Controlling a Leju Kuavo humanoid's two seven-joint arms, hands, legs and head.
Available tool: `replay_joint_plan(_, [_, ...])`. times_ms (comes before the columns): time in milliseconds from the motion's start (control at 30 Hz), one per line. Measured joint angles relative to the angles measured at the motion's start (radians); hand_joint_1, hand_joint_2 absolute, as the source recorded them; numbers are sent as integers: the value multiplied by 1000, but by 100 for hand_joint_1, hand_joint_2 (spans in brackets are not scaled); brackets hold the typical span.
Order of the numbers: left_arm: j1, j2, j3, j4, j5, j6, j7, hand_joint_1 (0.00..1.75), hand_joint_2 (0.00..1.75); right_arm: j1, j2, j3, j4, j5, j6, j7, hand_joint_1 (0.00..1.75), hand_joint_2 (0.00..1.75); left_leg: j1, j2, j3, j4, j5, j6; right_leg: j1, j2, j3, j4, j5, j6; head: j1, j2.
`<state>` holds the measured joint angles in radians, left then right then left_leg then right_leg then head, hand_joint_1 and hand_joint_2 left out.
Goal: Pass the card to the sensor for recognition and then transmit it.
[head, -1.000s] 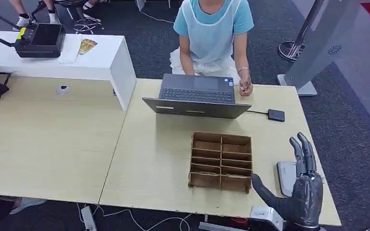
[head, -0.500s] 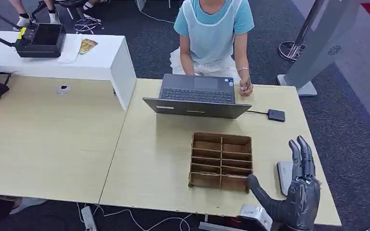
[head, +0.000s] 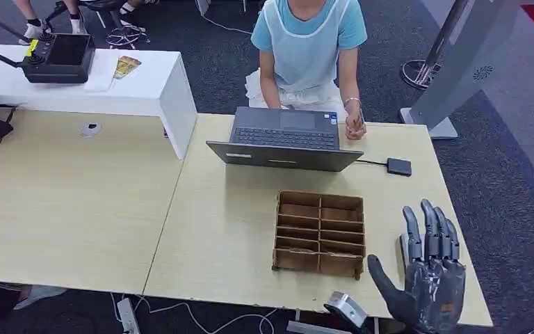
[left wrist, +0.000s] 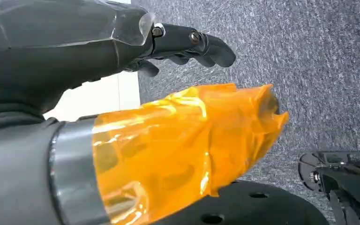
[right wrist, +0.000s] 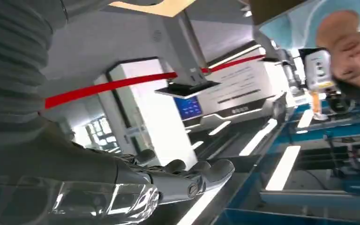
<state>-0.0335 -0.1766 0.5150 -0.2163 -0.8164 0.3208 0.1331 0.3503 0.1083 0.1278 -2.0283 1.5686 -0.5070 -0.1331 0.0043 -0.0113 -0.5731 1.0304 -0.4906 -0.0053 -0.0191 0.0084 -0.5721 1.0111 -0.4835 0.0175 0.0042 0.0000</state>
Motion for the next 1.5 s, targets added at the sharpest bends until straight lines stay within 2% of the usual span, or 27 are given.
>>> replay_joint_plan(67, [0,0,1,0,0,0,0,0,0,0,-5,-10,1,2,0,-4,0,175,0,0,0,0,0,0,0,0,0,0,0,0,0,0])
replay_joint_plan(167, [-1,0,3,0,0,0,0,0,0,3,-8,-43,6,2,-5,-52,0,175,0,0,0,0,0,0,0,0,0,0,0,0,0,0])
replay_joint_plan(200, [-1,0,6,0,0,0,0,0,0,6,-8,-63,9,2,-16,-87,0,175,0,0,0,0,0,0,0,0,0,0,0,0,0,0])
replay_joint_plan(267, [-2,0,11,0,0,0,0,0,0,15,5,-106,14,2,-47,-202,0,175,0,0,0,0,0,0,0,0,0,0,0,0,0,0])
replay_joint_plan(300, [-2,0,14,0,0,0,0,0,0,20,27,-139,17,2,-72,-290,0,175,0,0,0,0,0,0,0,0,0,0,0,0,0,0])
replay_joint_plan(367, [-2,0,19,0,0,0,0,0,0,29,77,-208,22,3,-107,-412,0,175,0,0,0,0,0,0,0,0,-1,0,0,0,-1,0])
replay_joint_plan(500, [-3,-2,31,0,0,0,0,0,0,43,150,-335,35,3,-159,-540,0,175,0,0,1,0,0,0,1,0,0,0,0,0,0,0])
replay_joint_plan(633, [-3,-4,39,0,0,1,0,0,0,69,176,-425,42,3,-159,-556,0,175,0,0,0,0,0,0,0,0,0,0,0,0,0,0])
replay_joint_plan(867, [-3,-5,57,0,0,3,0,0,0,96,177,-526,42,3,-46,-548,0,175,0,0,1,0,0,1,-1,0,0,0,0,0,0,0])
replay_joint_plan(933, [-4,-5,57,0,0,3,2,0,0,99,150,-526,42,3,5,-492,0,175,-2,0,1,0,0,1,-1,0,0,0,0,0,0,0])
replay_joint_plan(1000, [-4,-5,57,0,0,3,3,0,0,97,139,-526,44,2,21,-469,0,175,-1,0,0,0,0,1,0,0,2,0,0,0,0,0])
replay_joint_plan(1033, [-2,-5,57,0,0,3,3,0,0,79,82,-509,44,3,101,-368,0,175,-1,1,-10,-3,-1,1,0,1,5,1,-1,0,-2,0])
replay_joint_plan(1067, [-3,-6,57,0,0,3,3,0,0,15,8,-471,53,4,203,-248,0,175,-2,2,-10,-4,-1,0,-1,2,3,2,1,-1,3,0])
replay_joint_plan(1100, [-6,-8,57,0,1,3,5,0,0,-66,-88,-423,66,5,288,-114,0,175,-4,10,-10,-2,-1,0,-4,8,-2,2,5,-1,1,0])
replay_joint_plan(1133, [-16,-9,57,0,0,3,5,0,0,-140,-168,-325,80,4,359,156,0,175,-5,13,-10,-2,1,3,-6,11,-3,2,4,2,-1,0])
replay_joint_plan(1167, [-23,-10,57,0,0,4,5,0,0,-182,-221,-235,89,5,371,406,0,175,-3,7,-10,-2,3,6,-4,8,1,0,3,6,0,0])
replay_joint_plan(1200, [-24,-9,57,0,0,5,5,0,0,-209,-245,-141,97,5,377,609,0,175,-3,-2,-7,-2,4,4,-3,-2,4,-2,2,4,6,0])
replay_joint_plan(1233, [-23,-10,57,-2,0,5,3,0,0,-230,-272,11,111,6,385,831,0,175,-2,-6,-3,-2,4,4,-1,-4,5,-3,2,4,11,0])
replay_joint_plan(1267, [-20,-10,57,-2,0,5,3,0,0,-240,-303,155,135,3,394,845,0,175,-3,-6,-3,-2,5,3,-2,-5,5,-2,2,4,14,0])
replay_joint_plan(1300, [-20,-10,57,-2,0,5,3,0,0,-244,-321,286,149,4,393,836,0,175,-3,-6,1,-2,6,2,-3,-6,3,0,2,3,10,0])
replay_joint_plan(1333, [-16,-10,57,-2,2,5,3,0,0,-253,-335,379,158,4,392,822,0,175,-3,-6,0,-2,6,1,-2,-6,1,1,2,3,9,0])
replay_joint_plan(1400, [-11,-9,57,-2,3,5,0,0,0,-282,-366,497,180,4,388,729,0,175,-2,-5,0,-3,5,-1,-1,-4,0,2,1,0,10,0])
replay_joint_plan(1433, [-12,-10,57,-2,3,4,-2,0,0,-291,-374,523,191,4,386,689,0,175,-2,-4,0,-3,5,-1,0,-4,0,2,1,-1,9,0])
replay_joint_plan(1500, [-13,-10,57,-2,3,4,-5,0,0,-307,-385,560,206,4,380,669,0,175,-2,-4,0,-3,4,-2,0,-4,0,2,0,-1,10,0])
